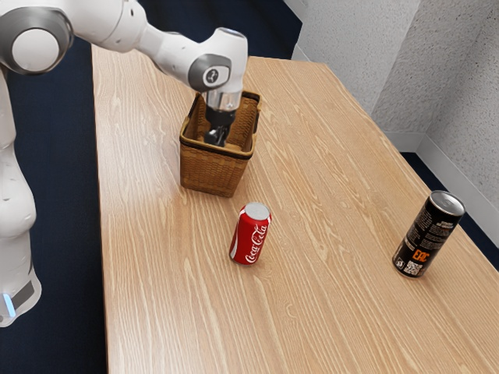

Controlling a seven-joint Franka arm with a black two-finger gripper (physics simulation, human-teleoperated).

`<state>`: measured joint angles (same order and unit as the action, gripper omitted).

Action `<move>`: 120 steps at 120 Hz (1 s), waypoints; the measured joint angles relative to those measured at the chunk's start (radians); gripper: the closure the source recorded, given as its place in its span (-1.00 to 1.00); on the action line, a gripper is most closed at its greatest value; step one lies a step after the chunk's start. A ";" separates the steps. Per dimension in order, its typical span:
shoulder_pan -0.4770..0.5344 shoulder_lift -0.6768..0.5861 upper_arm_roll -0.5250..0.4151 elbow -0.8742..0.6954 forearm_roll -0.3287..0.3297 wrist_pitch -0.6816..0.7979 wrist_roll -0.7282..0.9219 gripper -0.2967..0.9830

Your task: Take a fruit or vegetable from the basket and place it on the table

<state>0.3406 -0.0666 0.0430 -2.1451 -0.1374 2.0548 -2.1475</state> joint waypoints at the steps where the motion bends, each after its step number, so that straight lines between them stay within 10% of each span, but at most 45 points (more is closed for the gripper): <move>1: 0.000 0.000 0.000 -0.002 0.000 0.001 0.000 -0.54; 80: 0.003 0.026 0.000 -0.021 -0.025 0.053 0.032 -0.53; 120: 0.001 0.022 0.001 -0.025 -0.052 0.055 0.050 0.00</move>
<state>0.3419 -0.0447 0.0441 -2.1696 -0.1891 2.1099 -2.0976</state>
